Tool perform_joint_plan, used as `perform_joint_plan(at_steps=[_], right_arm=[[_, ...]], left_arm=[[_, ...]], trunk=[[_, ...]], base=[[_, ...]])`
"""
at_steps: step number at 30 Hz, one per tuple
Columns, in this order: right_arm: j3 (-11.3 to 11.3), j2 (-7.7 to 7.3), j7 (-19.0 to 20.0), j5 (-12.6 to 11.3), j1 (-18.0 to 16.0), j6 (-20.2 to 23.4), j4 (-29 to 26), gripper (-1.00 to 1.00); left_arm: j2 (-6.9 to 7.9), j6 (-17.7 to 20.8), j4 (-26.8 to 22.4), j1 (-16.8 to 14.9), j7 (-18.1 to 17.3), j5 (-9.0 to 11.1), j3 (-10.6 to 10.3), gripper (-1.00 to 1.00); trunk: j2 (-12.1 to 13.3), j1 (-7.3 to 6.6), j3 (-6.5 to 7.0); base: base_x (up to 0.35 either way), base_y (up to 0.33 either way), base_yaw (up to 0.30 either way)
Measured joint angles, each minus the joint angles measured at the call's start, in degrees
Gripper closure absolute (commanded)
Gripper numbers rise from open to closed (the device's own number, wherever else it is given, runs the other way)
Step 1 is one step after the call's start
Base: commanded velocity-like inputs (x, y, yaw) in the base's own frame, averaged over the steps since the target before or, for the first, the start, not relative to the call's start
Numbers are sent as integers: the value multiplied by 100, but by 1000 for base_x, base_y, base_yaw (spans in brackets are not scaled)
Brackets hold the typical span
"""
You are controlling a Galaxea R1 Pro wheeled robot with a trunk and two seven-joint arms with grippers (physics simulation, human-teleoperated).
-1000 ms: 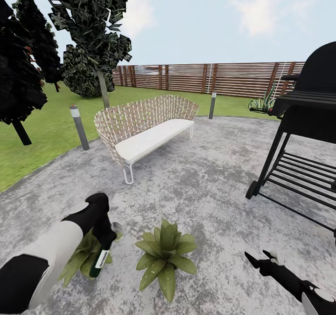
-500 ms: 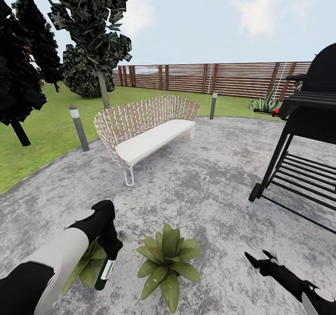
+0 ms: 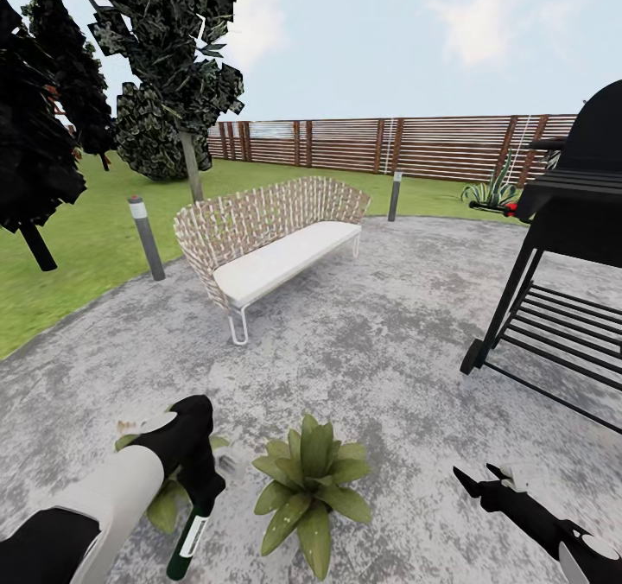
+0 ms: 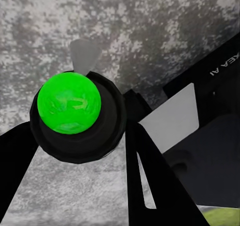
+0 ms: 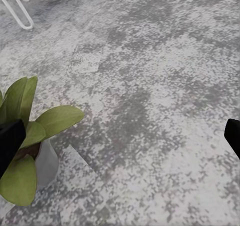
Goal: Pick up the pesticide atomizer in the garden and spray insectifuge to fully cover both potted plants in the garden.
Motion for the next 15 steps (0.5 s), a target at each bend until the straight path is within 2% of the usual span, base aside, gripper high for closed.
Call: perform_joint_plan(at_steps=[3, 9, 15], right_arm=[[0, 0, 0, 0, 0, 0, 0, -100], [0, 1, 0, 0, 0, 0, 0, -100], [0, 1, 0, 0, 0, -1, 0, -100]], left_arm=[[-5, 10, -85, -5, -9, 5, 14, 100], [-39, 11, -400, 0, -19, 11, 502, 100], [40, 3, -423, 1, -9, -4, 538, 100]], trunk=[[0, 0, 0], [0, 0, 0], [0, 0, 0]], base=[[0, 0, 0], [0, 0, 0], [0, 0, 0]])
